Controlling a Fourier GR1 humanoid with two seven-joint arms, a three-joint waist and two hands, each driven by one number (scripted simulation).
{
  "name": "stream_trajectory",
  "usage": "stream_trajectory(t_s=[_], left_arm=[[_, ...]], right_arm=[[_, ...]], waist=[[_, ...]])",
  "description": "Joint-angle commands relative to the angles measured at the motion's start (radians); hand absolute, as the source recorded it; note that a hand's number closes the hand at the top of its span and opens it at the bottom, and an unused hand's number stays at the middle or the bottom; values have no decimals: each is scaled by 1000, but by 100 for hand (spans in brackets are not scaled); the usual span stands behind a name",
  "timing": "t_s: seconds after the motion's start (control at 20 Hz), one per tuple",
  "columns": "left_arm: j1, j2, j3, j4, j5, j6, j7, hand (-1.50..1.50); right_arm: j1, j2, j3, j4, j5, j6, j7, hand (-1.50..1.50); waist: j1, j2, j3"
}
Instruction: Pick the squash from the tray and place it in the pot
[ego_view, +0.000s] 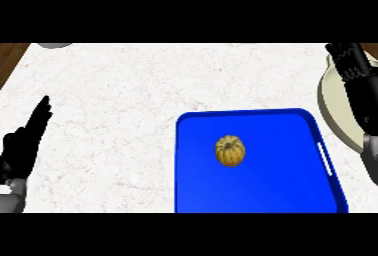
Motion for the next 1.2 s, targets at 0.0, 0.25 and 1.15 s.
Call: stream_trajectory(t_s=[0.0, 0.25, 1.15], left_arm=[[43, -17, 23, -88, 29, -3, 30, 0], [-152, -128, 48, -134, 126, 45, 48, 0], [-141, -160, 72, -166, 167, 20, 118, 0]], right_arm=[[-29, 22, 32, 63, 82, -36, 90, 150], [-62, -79, 88, 210, 303, -166, 400, 150], [-274, 104, 401, -52, 544, 310, 1136, -150]], waist=[[-6, -35, 4], [0, -33, -3], [-3, -36, 1]])
